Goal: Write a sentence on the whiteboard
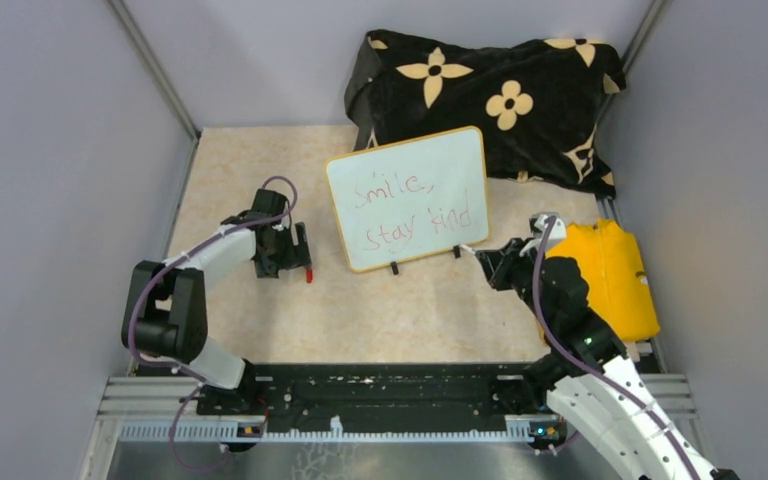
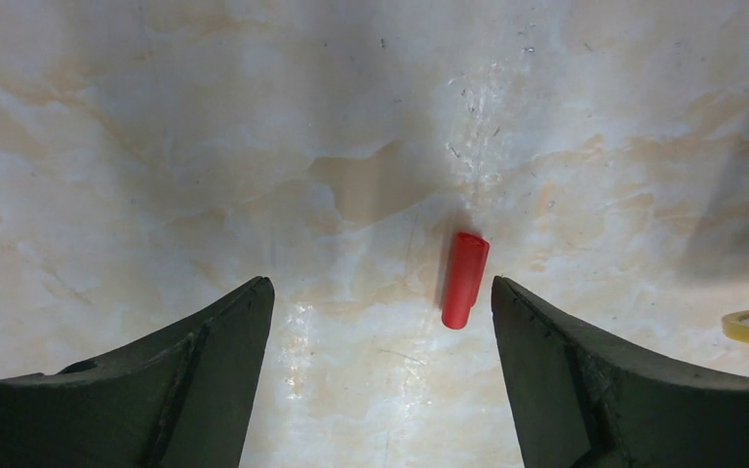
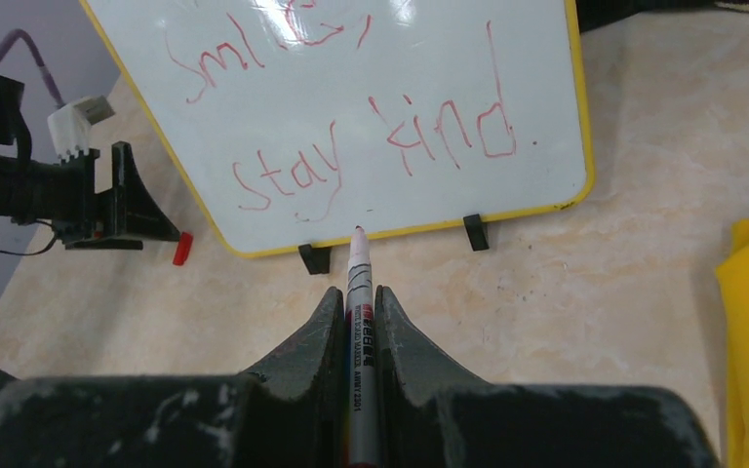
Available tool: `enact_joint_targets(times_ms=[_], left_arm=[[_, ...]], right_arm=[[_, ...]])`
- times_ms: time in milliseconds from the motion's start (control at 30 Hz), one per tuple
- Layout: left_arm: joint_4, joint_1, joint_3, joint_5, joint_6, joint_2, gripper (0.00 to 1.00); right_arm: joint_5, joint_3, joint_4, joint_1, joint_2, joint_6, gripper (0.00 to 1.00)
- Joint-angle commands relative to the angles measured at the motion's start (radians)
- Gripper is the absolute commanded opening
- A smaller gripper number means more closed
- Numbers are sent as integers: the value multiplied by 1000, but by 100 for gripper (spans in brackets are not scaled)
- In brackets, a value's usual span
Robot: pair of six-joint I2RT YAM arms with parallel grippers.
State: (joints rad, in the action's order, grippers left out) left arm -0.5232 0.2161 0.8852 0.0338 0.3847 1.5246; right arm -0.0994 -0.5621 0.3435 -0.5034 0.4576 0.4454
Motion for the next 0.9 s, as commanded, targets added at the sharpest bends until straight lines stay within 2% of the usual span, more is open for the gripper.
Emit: enact_joint_targets(times_ms=[0,333,533,767,867], left_arm=[[-32,8,66,-14,-63,69,87],[47,47,25,-25,-88,59,86],[41,71,20,70,-76,26,86],[103,71,-21,154,-47,-141,98],[180,71,-72,169,-43,-258,99]], right_arm=[[19,9,-58,-15,-26,-21,0],[13,0,-53,-15,6,-25,0],[0,5,-33,-15,-15,-25,0],[-21,1,7,-15,-72,-39,0],[-25,21,-10,-15,-97,-28,0]])
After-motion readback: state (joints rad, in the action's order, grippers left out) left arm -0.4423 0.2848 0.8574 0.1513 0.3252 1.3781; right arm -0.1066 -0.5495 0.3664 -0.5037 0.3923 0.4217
